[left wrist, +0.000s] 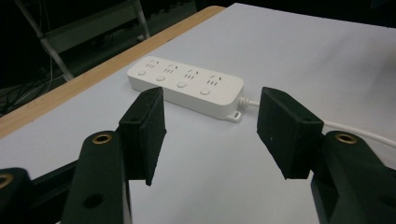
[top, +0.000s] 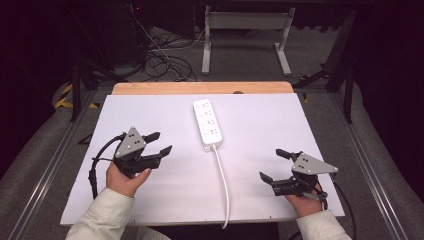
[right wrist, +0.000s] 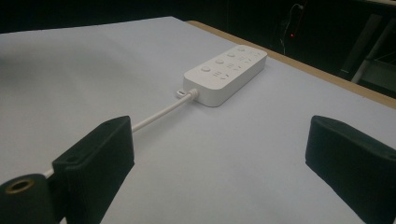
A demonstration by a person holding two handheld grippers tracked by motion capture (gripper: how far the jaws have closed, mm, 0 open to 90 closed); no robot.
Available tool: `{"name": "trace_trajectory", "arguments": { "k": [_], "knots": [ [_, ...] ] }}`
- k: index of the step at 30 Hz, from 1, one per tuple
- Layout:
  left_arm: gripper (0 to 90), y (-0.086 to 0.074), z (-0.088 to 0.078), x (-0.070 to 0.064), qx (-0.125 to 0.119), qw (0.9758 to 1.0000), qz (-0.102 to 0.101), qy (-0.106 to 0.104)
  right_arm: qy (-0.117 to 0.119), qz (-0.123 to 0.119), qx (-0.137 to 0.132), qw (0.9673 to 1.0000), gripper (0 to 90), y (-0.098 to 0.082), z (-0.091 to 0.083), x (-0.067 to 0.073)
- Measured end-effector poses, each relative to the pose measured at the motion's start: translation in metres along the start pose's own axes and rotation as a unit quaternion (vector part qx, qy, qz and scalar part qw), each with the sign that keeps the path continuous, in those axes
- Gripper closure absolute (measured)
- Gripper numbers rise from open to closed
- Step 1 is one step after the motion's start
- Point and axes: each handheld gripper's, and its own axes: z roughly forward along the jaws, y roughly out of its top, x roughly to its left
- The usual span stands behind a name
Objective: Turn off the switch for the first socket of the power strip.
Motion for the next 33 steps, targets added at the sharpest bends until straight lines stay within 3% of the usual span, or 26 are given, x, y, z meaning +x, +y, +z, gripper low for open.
{"name": "trace_trajectory", "arguments": {
  "k": [14, 18, 24, 27, 30, 33],
  "knots": [
    [45.9, 0.019, 0.018, 0.000, 0.007, 0.9997, 0.021, 0.002, 0.001, 0.001, 0.001, 1.0000, 8.6, 0.000, 0.000, 0.000],
    [63.2, 0.024, 0.026, -0.002, 0.022, 0.9996, 0.013, -0.010, 0.002, 0.002, 0.001, 1.0000, 8.6, -0.001, 0.000, 0.000],
    [89.8, 0.033, 0.043, -0.002, 0.044, 0.9980, 0.001, -0.045, 0.003, 0.001, 0.003, 1.0000, 8.8, -0.001, 0.001, 0.000],
    [89.9, 0.037, 0.053, -0.003, 0.052, 0.9968, -0.004, -0.061, 0.004, 0.003, 0.003, 1.0000, 8.9, -0.001, 0.001, -0.001],
    [89.9, 0.040, 0.062, -0.006, 0.056, 0.9964, -0.006, -0.064, 0.005, 0.003, 0.002, 1.0000, 8.9, -0.001, 0.001, -0.001],
    [89.9, 0.040, 0.072, -0.004, 0.058, 0.9957, -0.022, -0.068, 0.006, 0.002, 0.001, 1.0000, 9.0, -0.001, 0.001, -0.001]
  ]
}}
